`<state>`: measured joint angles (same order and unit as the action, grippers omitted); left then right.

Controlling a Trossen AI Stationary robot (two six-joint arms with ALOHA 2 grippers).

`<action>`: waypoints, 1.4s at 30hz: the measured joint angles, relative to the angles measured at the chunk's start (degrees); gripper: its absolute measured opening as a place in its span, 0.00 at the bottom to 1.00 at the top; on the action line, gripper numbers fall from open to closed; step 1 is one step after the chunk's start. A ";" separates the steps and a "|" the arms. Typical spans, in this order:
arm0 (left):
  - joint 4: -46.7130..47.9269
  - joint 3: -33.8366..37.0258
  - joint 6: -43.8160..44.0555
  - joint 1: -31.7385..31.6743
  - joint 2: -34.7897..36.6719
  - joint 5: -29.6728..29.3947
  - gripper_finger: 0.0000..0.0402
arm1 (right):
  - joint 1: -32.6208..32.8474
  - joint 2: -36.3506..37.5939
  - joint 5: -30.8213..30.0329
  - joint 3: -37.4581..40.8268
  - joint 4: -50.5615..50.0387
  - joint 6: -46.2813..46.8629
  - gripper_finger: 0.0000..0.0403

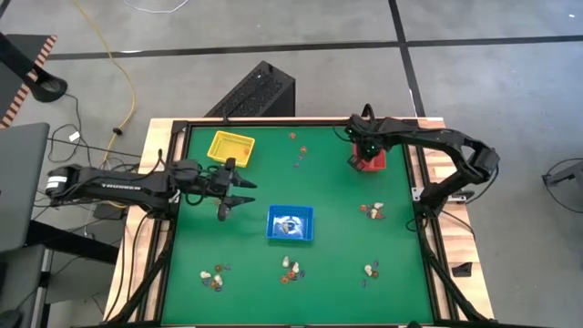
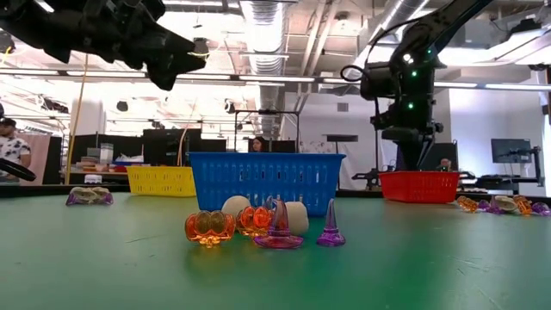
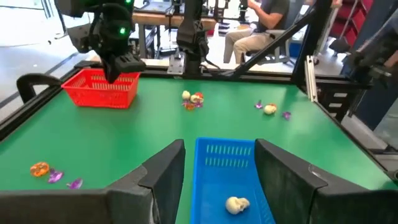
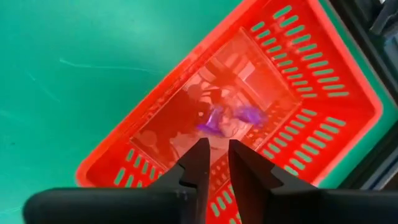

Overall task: Sort Halloween decoration
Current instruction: Put the purple witch hat toy into the red bin

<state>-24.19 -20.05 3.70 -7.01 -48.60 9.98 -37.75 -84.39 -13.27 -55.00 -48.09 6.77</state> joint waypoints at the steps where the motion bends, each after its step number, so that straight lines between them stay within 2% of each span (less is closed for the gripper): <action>1: 0.40 0.00 0.02 0.07 0.60 0.07 0.45 | -0.24 0.09 -0.12 0.00 0.15 -1.03 0.24; 5: 2.44 0.00 -0.66 0.83 2.60 0.28 0.45 | -0.35 2.02 -0.11 0.00 0.10 -3.65 0.27; 10: 4.32 0.00 -1.87 1.59 3.19 0.13 0.45 | -0.22 5.57 -0.10 0.00 3.11 -2.51 0.28; 14: 4.29 0.00 -1.97 1.62 3.19 0.00 0.45 | 0.93 7.54 0.17 0.00 9.90 2.47 0.28; 18: 4.25 0.00 -1.92 1.62 3.19 -0.10 0.45 | 3.77 6.91 2.34 0.00 20.77 4.72 0.28; 25: 4.97 0.00 -2.34 1.62 3.19 -0.13 0.45 | 10.36 -0.62 13.08 -0.02 40.74 3.44 0.28; 29: 5.56 0.00 -2.12 1.64 3.17 -0.13 0.45 | 12.45 -6.60 15.24 -0.02 48.89 4.08 0.28; 35: 5.63 0.00 -2.09 1.70 3.14 -0.11 0.45 | 11.67 -13.58 16.79 -1.77 50.41 4.26 0.30; 38: 5.91 0.00 -2.36 1.70 3.12 -0.13 0.45 | 11.03 -17.32 19.44 -4.18 50.07 1.69 0.34; 42: 5.91 0.00 -2.40 1.70 3.12 -0.14 0.45 | 11.03 -21.00 19.82 -8.55 48.17 -1.27 0.40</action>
<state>-18.28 -20.05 1.30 -5.30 -45.47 9.83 -26.72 -105.39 6.55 -63.55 0.08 5.50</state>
